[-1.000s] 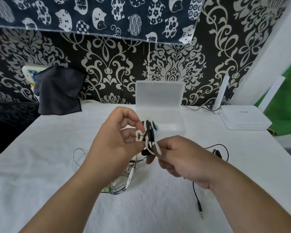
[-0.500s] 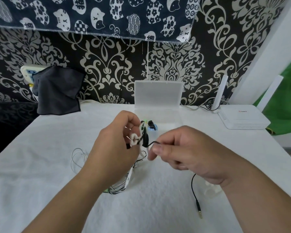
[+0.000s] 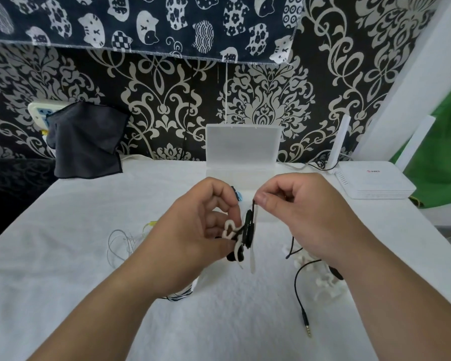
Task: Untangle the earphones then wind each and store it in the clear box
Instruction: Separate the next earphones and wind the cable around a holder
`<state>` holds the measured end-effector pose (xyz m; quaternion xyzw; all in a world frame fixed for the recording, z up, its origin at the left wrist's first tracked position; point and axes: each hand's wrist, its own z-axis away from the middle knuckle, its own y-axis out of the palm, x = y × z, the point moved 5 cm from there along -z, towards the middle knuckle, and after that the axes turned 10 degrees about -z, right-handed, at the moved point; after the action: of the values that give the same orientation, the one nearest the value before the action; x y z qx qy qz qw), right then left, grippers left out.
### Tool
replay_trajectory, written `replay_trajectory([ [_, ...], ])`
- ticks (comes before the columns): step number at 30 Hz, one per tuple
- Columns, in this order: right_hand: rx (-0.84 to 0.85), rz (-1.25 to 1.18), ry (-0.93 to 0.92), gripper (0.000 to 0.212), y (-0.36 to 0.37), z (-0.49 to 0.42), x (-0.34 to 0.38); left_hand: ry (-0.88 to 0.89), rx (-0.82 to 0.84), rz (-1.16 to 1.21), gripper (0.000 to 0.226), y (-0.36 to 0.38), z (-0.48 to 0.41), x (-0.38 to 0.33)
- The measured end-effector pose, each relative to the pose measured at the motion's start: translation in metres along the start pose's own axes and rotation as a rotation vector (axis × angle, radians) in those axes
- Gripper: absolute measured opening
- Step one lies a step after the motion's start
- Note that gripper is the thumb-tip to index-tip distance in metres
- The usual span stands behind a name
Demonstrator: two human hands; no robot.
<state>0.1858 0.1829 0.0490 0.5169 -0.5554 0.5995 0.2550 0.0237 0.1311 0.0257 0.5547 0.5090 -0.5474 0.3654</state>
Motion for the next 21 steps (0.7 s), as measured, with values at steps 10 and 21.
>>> replay_trajectory([
  [10, 0.346, -0.060, 0.309, 0.039, 0.037, 0.010, -0.022, 0.052, -0.199, 0.195, 0.045, -0.010, -0.002, 0.002],
  [21, 0.446, -0.209, 0.135, 0.022, 0.033, 0.016, 0.009, -0.024, -0.426, -0.417, 0.058, -0.031, 0.002, 0.008],
])
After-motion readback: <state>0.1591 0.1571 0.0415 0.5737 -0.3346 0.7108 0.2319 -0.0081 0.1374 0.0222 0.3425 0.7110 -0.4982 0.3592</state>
